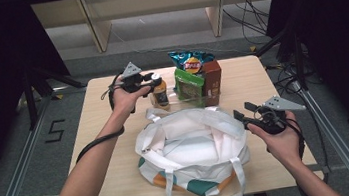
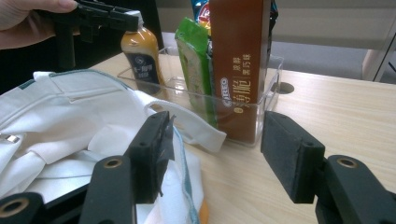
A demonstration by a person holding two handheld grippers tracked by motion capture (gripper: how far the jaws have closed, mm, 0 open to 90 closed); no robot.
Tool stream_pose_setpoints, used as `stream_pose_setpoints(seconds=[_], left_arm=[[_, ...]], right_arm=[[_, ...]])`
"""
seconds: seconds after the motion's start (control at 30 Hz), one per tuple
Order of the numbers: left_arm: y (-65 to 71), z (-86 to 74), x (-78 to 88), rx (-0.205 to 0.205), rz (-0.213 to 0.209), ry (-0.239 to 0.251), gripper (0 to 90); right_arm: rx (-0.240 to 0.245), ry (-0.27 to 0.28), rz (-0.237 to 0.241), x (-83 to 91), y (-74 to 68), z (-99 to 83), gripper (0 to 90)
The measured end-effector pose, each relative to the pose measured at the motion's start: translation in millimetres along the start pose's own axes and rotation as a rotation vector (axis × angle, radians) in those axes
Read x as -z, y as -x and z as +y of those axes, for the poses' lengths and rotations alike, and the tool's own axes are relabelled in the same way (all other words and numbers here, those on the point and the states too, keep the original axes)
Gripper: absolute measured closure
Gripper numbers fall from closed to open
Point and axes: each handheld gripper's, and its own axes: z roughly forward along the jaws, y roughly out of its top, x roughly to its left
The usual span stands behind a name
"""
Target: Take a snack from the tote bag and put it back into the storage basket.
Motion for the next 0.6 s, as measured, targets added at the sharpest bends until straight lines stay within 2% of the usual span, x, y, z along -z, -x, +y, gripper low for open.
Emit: stream_pose_setpoints(seconds=[0.13,0.33,0.37,0.43,0.6], left_arm=[[2.3,1.8,3.1,-0.003,0.000,0.009,49.5],[5.8,5.4,7.8,0.015,0.006,0.023,42.2],[6.9,6.3,9.3,0.022,0.010,0.019,39.8],[7.5,7.1,10.6,0.025,0.012,0.017,36.0],[9.6,7.7,13.8,0.047,0.020,0.016,30.8]], right_arm=[[-0.003,0.005,0.005,-0.7,0.1,-0.3,43.4],[-0.003,0.008,-0.001,-0.2,-0.5,0.2,43.4],[-0.017,-0.003,-0.005,0.7,-2.0,-0.1,43.4],[-0.001,-0.001,-0.001,0.0,-0.1,0.0,43.4],[-0.001,-0.001,-0.002,0.1,-0.1,0.0,43.3]])
